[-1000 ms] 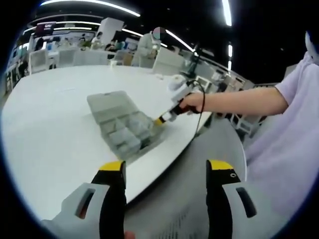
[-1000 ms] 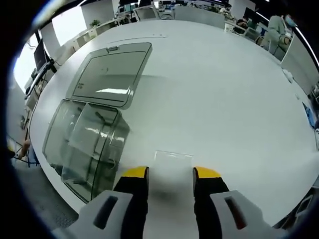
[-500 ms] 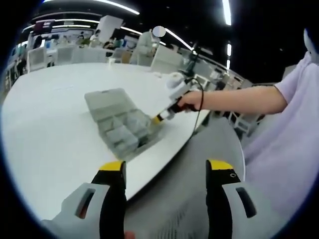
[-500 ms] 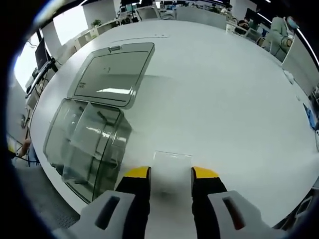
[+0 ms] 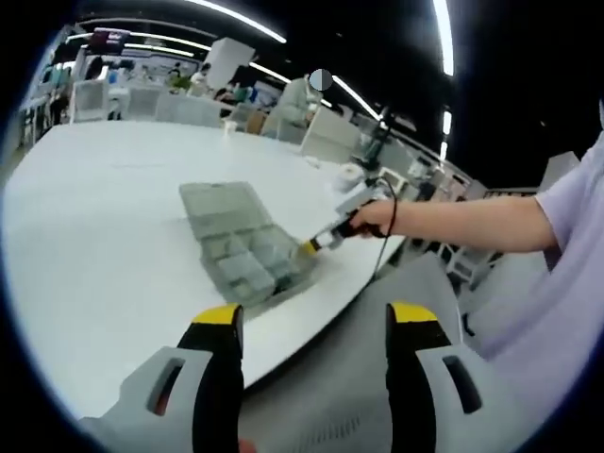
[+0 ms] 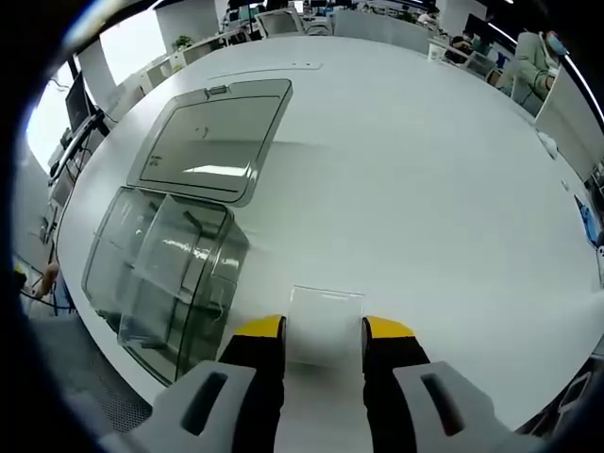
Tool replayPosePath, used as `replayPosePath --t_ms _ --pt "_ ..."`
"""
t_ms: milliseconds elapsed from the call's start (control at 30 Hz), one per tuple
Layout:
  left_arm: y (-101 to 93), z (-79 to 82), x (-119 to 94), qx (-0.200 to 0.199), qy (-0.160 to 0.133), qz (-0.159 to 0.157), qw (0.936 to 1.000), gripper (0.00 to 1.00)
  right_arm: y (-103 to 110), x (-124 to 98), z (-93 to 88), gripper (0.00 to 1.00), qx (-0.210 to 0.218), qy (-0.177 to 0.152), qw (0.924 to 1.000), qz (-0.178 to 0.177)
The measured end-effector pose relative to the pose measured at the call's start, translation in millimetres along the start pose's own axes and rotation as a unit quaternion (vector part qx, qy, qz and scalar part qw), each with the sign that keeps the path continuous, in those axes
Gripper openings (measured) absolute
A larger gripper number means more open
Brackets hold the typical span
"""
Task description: Insert the divider into the dual guide fixture by aligning both edges with the guide slots and pushing it downward to the bottom, including one-sided entry, uneven engagement, binding, and posture correction.
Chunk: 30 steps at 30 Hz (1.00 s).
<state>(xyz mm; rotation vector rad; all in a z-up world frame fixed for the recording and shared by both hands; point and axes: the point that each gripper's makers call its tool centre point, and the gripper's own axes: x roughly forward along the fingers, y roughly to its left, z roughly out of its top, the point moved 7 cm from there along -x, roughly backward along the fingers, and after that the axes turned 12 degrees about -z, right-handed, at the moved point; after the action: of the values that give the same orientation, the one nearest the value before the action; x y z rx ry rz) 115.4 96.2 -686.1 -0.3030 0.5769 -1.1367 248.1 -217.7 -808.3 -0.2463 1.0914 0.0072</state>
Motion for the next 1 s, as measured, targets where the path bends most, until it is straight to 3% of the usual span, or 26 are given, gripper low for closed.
replayPosePath --t_ms 233,667,1000 --pt "-2.9 -3.9 4.6 0.000 0.027 -0.016 0.9995 0.59 0.8 -1.2 -0.5 0.28 0.003 -0.001 1.0000 0.000" --pt "-4.6 -11.8 8.7 0.031 0.064 0.011 0.9974 0.59 -0.2 0.1 2.6 0.27 0.009 0.006 0.9999 0.001" --pt "-0.8 -8.8 6.5 0.023 0.049 0.031 0.9981 0.59 -1.2 -0.1 4.3 0.27 -0.005 0.013 0.9999 0.009"
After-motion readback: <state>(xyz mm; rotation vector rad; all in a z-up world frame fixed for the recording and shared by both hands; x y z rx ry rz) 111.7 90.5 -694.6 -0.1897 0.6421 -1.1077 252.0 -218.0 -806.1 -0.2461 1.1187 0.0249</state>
